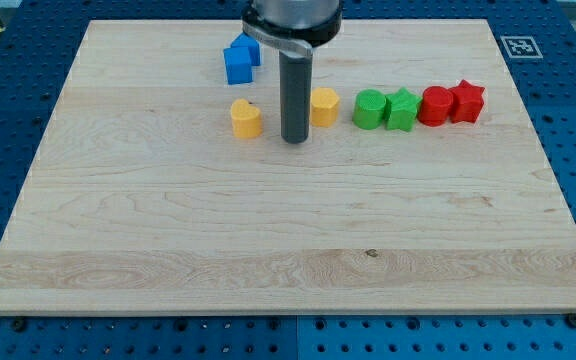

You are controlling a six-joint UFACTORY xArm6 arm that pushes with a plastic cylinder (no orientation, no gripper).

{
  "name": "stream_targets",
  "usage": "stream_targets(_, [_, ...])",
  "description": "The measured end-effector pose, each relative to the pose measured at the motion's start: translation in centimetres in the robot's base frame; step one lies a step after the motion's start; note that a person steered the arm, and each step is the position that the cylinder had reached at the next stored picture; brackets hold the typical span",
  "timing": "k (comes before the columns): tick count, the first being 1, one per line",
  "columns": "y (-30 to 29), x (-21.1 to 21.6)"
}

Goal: Push the yellow heart closer to the yellow hexagon

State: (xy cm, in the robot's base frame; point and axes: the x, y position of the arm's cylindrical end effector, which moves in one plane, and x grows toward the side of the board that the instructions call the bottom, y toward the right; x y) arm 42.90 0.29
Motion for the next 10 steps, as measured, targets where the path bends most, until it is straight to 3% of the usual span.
stream_targets(2, [-2.5, 4.0])
stream_targets(4, [-6.3, 1.6])
stream_targets(7, [-0.4, -2.2])
stream_targets(9, [-1.3, 0.0])
stream_targets(10, [-4.6, 0.0])
